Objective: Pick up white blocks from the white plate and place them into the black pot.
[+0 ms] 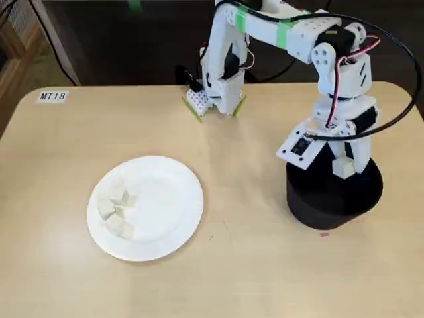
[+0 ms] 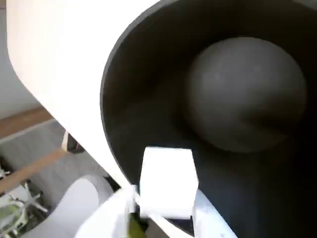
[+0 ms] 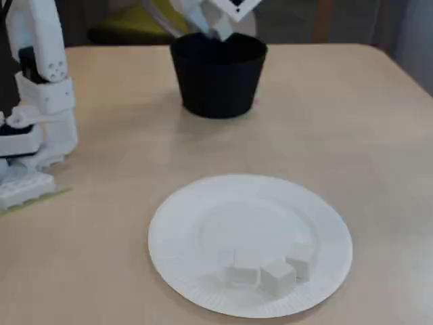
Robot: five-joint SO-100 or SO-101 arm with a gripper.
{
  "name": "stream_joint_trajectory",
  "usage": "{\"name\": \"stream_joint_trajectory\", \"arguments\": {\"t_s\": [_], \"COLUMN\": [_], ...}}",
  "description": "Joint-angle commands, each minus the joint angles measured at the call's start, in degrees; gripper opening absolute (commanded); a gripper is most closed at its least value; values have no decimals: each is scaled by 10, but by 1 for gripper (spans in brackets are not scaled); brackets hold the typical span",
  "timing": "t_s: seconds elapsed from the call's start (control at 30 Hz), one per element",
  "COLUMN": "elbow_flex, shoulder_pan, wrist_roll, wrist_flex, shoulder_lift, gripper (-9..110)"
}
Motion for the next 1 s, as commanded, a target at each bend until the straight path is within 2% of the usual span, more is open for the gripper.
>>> {"name": "stream_joint_trajectory", "arguments": {"t_s": [0.0, 0.1, 0.17, 0.3, 0.33, 0.43, 0.6, 0.73, 0.83, 0.87, 0.97], "elbow_flex": [-3, -3, -3, -3, -3, -3, -3, -5, 11, 13, 13], "shoulder_pan": [-8, -4, 3, 54, 82, 191, 403, 541, 605, 621, 655], "wrist_roll": [-4, -3, -4, 4, -1, -34, -69, -55, -33, -24, -19], "wrist_flex": [4, 14, 17, 49, 68, 108, 105, 99, 87, 80, 76], "shoulder_lift": [9, 11, 13, 39, 47, 69, 79, 64, 55, 48, 18], "gripper": [31, 32, 28, -1, -2, -2, -2, -2, -2, 0, 25]}}
